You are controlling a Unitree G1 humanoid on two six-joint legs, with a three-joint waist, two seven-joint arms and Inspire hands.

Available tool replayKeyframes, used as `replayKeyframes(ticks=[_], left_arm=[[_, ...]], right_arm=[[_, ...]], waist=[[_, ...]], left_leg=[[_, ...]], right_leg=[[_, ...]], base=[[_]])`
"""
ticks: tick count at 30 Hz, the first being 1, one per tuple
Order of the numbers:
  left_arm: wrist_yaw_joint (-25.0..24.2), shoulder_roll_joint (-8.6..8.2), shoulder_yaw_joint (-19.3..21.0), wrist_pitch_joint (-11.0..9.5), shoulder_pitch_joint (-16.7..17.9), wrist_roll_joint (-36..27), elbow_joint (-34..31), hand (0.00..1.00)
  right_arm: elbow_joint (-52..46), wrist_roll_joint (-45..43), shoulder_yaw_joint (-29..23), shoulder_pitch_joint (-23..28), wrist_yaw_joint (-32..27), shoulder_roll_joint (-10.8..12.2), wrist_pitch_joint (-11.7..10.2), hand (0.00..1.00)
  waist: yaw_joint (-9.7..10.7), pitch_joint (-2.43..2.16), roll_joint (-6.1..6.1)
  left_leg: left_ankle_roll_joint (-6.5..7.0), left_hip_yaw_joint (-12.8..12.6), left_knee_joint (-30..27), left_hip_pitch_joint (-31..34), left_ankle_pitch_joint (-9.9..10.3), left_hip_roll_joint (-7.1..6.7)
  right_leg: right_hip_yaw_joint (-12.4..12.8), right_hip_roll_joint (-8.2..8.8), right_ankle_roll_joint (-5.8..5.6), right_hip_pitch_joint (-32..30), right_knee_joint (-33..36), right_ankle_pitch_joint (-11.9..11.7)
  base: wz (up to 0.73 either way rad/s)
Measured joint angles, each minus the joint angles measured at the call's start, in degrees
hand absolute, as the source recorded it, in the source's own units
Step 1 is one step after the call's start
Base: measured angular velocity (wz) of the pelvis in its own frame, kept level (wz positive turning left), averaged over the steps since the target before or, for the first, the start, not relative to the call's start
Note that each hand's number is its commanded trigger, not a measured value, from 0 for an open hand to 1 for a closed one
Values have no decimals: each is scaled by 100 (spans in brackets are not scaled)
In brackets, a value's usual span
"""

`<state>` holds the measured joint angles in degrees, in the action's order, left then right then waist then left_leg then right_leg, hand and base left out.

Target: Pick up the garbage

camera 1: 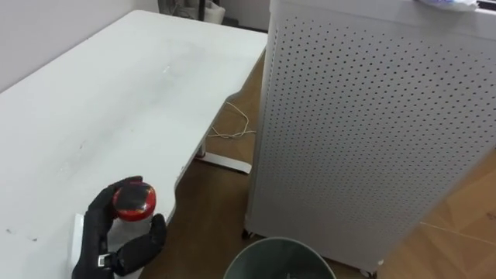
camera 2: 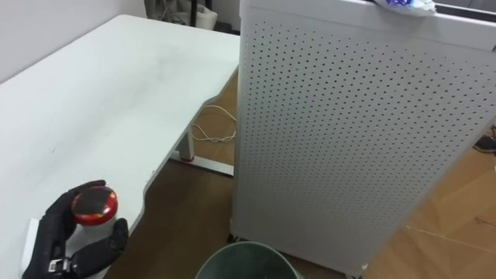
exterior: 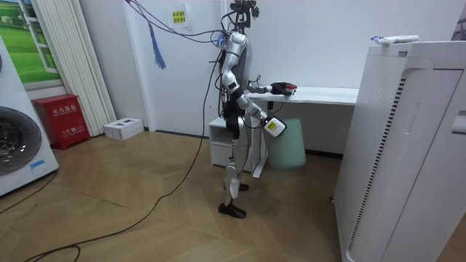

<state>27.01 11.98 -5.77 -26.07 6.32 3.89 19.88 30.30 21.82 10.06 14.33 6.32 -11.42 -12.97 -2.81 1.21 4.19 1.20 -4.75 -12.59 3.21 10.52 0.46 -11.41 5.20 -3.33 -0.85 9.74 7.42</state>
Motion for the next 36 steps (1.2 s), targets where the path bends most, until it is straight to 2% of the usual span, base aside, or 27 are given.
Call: replayKeyframes(ticks=[6, 20, 28, 32, 34, 36], left_arm=[[118, -31, -8, 89, -49, -118, 54, 100], [97, -132, -28, 181, -200, -119, 146, 100], [-251, -129, -566, 363, -307, -116, 104, 100], [-525, -109, -1134, 398, -344, -190, 104, 100], [-630, -114, -1348, 398, -400, -185, 109, 100], [-751, -114, -1578, 394, -568, -189, 246, 100]], right_arm=[[0, -5, 12, 21, 4, 0, 2, 100], [-20, -75, 6, 29, 76, 0, 60, 100], [-380, -207, 55, -48, 85, 2, 129, 100], [-406, -201, 345, -228, 76, 13, 128, 100], [-404, -202, 462, -337, 92, 35, 128, 100], [-395, -195, 523, -481, 135, 46, 128, 100]], waist=[[111, 2, -3], [160, -10, -21], [263, -20, -32], [398, -20, -38], [460, -24, -75], [543, -9, -160]], left_leg=[[-1, -85, 32, -57, 1, 14], [-19, -279, 79, -87, 11, 75], [-19, -350, 79, -80, 11, 87], [-19, -440, 81, -55, 11, 91], [-19, -467, 78, -26, 11, 96], [-16, -500, 52, 52, 10, 92]], right_leg=[[37, -5, 1, 7, 3, -1], [92, -42, 52, -100, 21, -33], [182, -51, 52, -191, 109, -33], [210, -53, 63, -247, 122, -41], [277, -58, 71, -321, 161, -46], [359, -57, 77, -465, 230, -51]], base=[[-5], [-8], [-5], [-9], [-13], [-19]])
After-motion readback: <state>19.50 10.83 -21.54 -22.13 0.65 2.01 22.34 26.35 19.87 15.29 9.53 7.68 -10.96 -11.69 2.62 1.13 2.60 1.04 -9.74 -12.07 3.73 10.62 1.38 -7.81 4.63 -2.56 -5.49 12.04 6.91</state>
